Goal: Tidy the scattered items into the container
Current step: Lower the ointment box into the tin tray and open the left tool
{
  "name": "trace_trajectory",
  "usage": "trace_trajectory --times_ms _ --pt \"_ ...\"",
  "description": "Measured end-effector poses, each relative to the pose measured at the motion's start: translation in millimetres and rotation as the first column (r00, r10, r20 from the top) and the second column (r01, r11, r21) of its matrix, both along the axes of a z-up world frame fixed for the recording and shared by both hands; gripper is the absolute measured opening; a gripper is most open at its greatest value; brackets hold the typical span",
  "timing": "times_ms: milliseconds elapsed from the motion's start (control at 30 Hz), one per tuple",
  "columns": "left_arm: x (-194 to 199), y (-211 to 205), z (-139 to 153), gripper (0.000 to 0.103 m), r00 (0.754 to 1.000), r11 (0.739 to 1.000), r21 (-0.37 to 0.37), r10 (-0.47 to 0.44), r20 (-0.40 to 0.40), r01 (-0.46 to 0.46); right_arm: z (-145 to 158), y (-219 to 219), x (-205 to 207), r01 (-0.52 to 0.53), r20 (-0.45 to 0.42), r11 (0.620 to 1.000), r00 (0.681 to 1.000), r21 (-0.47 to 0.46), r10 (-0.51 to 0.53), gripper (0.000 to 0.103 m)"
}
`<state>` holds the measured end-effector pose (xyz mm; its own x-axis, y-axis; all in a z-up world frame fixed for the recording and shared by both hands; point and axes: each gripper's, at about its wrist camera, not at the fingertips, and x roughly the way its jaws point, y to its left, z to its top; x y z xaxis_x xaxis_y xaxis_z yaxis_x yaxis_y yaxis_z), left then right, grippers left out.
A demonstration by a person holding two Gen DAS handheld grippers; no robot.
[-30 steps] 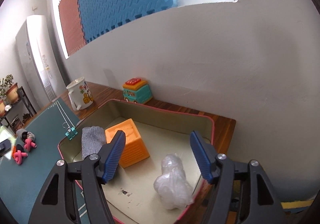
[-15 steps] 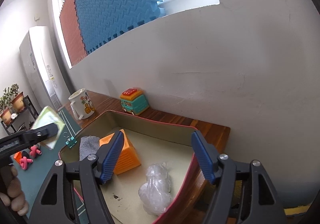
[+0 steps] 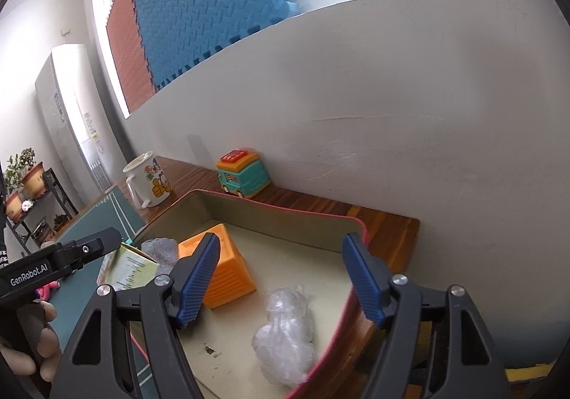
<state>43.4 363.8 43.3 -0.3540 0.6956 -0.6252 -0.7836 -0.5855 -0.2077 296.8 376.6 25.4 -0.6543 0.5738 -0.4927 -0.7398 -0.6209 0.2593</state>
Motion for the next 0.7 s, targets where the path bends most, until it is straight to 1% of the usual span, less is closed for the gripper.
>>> trace_trajectory --times_ms 200,300,467,600,700 --pt "-0.7 -14.5 3.8 0.082 0.996 0.999 -0.021 0.034 -0.086 -0.036 5.9 -11.8 -9.8 -0.02 0.003 1.0 1.0 0.013 0.02 0.075" --pt "-2.8 -26.6 7.3 0.082 0.989 0.997 -0.026 0.064 -0.133 -0.068 11.3 -20.4 -15.6 -0.034 0.003 0.999 0.999 0.03 0.034 0.078" --pt "-10.1 -50.9 14.8 0.082 0.971 0.991 -0.023 0.127 -0.2 -0.135 19.3 -38.7 -32.5 -0.079 0.008 0.995 0.997 0.055 0.079 0.079" --pt "-22.1 -76.3 18.4 0.082 0.958 0.98 -0.023 0.187 -0.219 -0.197 24.7 -58.1 -53.6 -0.135 0.016 0.988 0.991 0.071 0.134 0.079" --pt "-33.4 -98.8 18.9 0.082 0.942 0.967 -0.028 0.242 -0.231 -0.255 28.2 -72.7 -70.8 -0.176 0.022 0.981 0.984 0.082 0.175 0.079"
